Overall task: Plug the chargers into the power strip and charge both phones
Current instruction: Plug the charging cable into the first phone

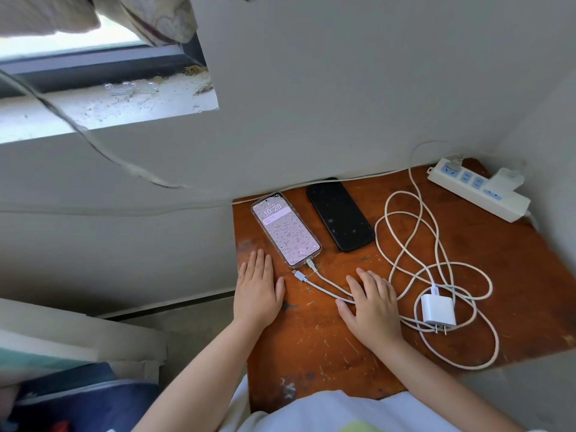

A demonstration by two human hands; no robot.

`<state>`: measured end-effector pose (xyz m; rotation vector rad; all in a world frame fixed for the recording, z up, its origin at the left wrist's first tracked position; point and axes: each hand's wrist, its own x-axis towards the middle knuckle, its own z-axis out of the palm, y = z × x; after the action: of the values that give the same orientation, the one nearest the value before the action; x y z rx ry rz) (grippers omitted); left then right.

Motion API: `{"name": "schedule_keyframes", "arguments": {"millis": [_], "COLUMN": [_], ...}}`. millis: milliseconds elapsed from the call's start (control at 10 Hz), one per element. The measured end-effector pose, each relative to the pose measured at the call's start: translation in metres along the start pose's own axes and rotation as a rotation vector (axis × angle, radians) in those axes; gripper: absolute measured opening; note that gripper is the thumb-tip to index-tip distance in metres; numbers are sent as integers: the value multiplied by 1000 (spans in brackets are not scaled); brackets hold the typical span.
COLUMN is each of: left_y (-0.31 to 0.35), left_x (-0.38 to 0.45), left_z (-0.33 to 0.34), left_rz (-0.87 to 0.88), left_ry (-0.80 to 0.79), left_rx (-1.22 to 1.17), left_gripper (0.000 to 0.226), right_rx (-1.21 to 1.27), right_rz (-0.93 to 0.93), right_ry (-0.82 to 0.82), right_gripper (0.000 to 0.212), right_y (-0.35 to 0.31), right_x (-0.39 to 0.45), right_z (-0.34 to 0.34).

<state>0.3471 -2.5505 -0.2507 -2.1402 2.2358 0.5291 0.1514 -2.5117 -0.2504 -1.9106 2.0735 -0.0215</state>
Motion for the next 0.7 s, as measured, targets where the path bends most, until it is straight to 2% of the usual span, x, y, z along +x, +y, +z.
{"name": "schedule_keyframes", "arguments": {"millis": [700], "left_y": [0], "left_x": [1], "left_z": [-2], "left_rz": [4], "left_ry": [-10], "left_rx": [-7], "left_gripper": [58], "right_rx": [-4], "right_rz": [14], "right_ry": [-24], "right_gripper": [84], "right_y": [-2], "right_x": [1], "right_z": [-2]}}
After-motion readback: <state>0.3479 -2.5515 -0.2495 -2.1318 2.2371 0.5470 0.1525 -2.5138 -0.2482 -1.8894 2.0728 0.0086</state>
